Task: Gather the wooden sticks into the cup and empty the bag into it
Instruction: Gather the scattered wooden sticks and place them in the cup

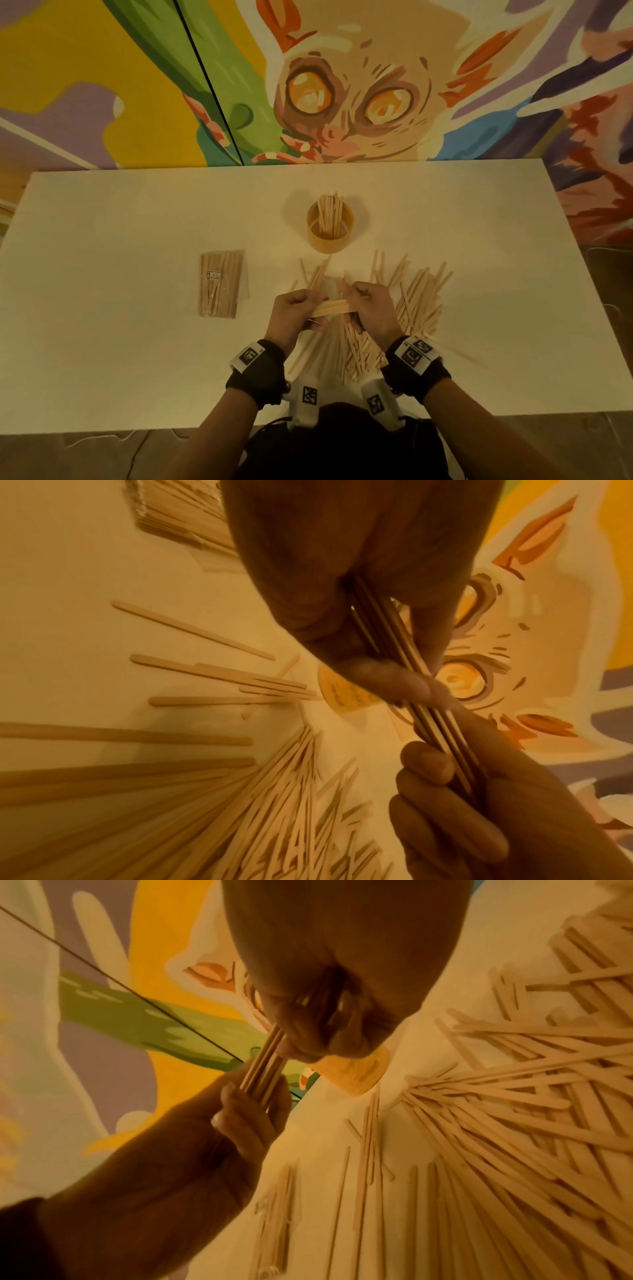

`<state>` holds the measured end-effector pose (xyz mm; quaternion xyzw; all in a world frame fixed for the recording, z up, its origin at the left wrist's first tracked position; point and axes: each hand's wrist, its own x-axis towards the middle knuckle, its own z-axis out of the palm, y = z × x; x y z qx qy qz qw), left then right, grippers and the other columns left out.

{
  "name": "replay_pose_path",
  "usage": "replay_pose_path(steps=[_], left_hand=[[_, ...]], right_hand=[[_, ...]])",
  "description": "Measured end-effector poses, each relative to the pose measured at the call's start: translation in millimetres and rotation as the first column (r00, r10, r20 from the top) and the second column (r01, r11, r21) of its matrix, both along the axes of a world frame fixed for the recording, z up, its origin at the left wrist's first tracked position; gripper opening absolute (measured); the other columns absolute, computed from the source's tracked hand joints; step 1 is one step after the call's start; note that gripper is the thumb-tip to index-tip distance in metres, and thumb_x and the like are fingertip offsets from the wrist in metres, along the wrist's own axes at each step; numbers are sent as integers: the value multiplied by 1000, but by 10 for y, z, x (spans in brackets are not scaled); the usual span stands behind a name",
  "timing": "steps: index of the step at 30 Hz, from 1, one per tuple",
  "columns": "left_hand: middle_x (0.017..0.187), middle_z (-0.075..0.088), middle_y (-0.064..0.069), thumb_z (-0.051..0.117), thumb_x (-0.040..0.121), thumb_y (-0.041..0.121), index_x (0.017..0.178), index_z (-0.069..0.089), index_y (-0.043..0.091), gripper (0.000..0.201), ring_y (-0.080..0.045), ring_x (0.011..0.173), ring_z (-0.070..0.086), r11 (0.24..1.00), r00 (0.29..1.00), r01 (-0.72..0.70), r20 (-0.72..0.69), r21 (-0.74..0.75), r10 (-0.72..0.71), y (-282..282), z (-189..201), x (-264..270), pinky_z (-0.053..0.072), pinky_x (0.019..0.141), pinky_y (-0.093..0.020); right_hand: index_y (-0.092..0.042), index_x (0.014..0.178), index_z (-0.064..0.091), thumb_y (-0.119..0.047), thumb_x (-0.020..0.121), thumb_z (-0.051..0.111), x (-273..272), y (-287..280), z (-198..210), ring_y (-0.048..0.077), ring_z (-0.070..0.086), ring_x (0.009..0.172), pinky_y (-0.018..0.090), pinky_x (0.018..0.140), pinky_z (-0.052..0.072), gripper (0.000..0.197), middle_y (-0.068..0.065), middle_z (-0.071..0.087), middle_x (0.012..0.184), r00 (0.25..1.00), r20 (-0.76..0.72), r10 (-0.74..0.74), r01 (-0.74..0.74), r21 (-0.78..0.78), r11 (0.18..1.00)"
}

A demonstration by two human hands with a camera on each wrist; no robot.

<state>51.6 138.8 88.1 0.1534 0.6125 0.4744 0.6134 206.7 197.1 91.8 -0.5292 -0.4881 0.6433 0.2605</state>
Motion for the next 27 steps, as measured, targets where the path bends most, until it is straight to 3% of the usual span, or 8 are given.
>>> replay_pose_path(steps=[4, 7, 14, 18, 21, 24, 27], left_hand=[[55, 62, -13, 69, 87, 11, 82, 72, 0, 12, -19, 45, 58, 996, 996, -78, -36, 32, 79, 135, -34, -50, 49, 47, -25], [56, 62, -11, 67, 89, 13, 81, 72, 3, 14, -19, 46, 58, 998, 998, -53, -42, 41, 54, 242, -60, -50, 50, 50, -27], [76, 69, -10, 51, 99, 34, 93, 69, 7, 33, -19, 62, 65, 993, 993, -113, 28, -17, 113, 497, -101, -234, 49, 52, -26], [93, 69, -8, 53, 98, 26, 108, 64, 2, 28, -23, 70, 64, 988, 987, -150, -66, -45, 147, 591, -209, -446, 48, 49, -25], [94, 69, -8, 56, 96, 19, 112, 61, 2, 24, -21, 67, 65, 985, 978, -153, -154, -83, 139, 590, -314, -588, 47, 48, -23], [98, 69, -8, 56, 94, 13, 114, 59, 7, 21, -19, 68, 66, 983, 967, -153, -220, -101, 128, 529, -416, -687, 48, 51, -26], [100, 69, -9, 54, 95, 12, 115, 59, 10, 20, -20, 70, 66, 984, 960, -132, -263, -116, 98, 457, -490, -731, 48, 53, -27]], right_hand=[[10, 78, 59, -26, 95, 63, -11, 170, 35, 18, 38, 31, 19, 33, 30, 40, 18, 52, 54, 995, -40, -88, 86, -42, 995], [11, 76, 59, -23, 95, 63, -82, 285, 14, 19, 38, 33, 20, 34, 30, 39, 17, 52, 52, 999, -20, -35, 34, -22, 999], [6, 73, 62, -17, 93, 66, -160, 851, 79, 13, 38, 35, 21, 36, 30, 31, 11, 52, 48, 996, 70, 49, -50, 7, 999], [9, 77, 64, -17, 91, 68, -114, 1424, 187, 9, 42, 36, 19, 36, 32, 30, 10, 53, 51, 985, 172, 1, -19, 106, 994], [-2, 65, 61, -18, 88, 72, -119, 1839, 241, 13, 47, 38, 19, 41, 38, 30, 7, 52, 49, 964, 267, 1, -72, 257, 964], [-8, 66, 61, -23, 87, 71, -233, 2119, 259, 16, 53, 48, 24, 56, 46, 28, 7, 56, 53, 858, 504, 100, -332, 395, 856], [-9, 80, 68, -29, 90, 65, -424, 2196, 243, 22, 55, 78, 34, 73, 48, 23, 7, 59, 75, 626, 747, 223, -637, 325, 700]])
